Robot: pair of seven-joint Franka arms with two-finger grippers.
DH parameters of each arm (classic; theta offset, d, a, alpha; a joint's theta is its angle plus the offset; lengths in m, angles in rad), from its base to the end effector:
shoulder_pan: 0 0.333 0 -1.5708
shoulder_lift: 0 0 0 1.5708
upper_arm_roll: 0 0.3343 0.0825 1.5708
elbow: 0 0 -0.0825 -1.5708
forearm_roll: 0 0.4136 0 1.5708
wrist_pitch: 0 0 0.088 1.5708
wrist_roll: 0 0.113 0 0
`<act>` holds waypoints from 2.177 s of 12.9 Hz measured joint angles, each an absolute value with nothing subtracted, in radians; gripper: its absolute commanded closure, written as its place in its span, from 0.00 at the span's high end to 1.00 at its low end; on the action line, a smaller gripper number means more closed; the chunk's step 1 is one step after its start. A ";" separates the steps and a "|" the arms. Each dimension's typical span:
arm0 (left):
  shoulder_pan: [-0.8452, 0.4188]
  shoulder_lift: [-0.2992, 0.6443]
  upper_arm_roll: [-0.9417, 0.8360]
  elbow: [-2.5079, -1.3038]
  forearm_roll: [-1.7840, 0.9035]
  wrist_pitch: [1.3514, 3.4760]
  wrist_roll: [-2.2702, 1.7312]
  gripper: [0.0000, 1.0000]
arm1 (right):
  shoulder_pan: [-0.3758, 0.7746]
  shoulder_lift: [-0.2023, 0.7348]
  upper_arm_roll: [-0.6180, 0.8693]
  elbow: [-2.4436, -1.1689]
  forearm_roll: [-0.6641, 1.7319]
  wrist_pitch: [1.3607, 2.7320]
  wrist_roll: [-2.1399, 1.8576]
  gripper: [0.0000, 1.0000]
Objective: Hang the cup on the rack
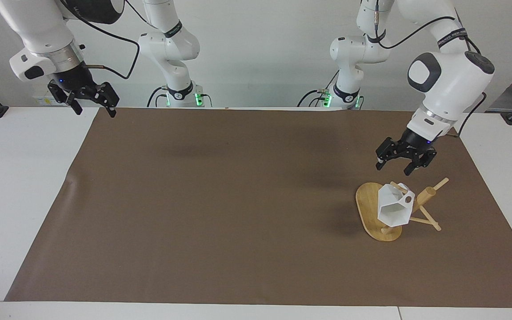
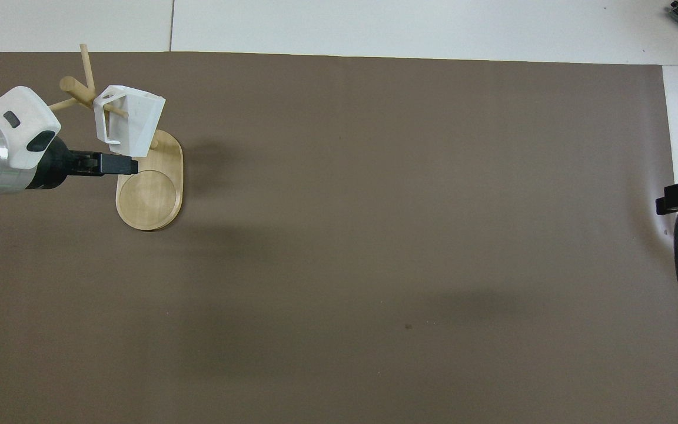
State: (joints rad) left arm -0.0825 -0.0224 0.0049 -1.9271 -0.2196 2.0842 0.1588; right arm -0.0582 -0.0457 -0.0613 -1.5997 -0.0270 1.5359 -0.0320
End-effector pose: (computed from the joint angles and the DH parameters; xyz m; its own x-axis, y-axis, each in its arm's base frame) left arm 0.5972 -0.0585 0.5172 0.9723 -0.1244 0.1978 -0.1603 -0.9711 0.1768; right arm 0.5608 -0.0713 0.6456 0.9959 -0.0882 -0.0189 -0.0877 -0.9959 0.0236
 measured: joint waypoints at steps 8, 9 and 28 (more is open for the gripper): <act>-0.082 -0.079 0.007 -1.741 -0.045 1.748 0.148 1.00 | -0.058 -0.045 -0.065 -1.601 -0.027 1.536 -0.032 1.00; -0.082 -0.076 0.007 -1.709 -0.045 1.708 0.147 1.00 | -0.058 -0.045 -0.065 -1.602 -0.027 1.536 -0.032 1.00; -0.078 -0.027 0.009 -1.545 -0.041 1.514 0.091 1.00 | -0.057 -0.044 -0.065 -1.605 -0.027 1.536 -0.032 1.00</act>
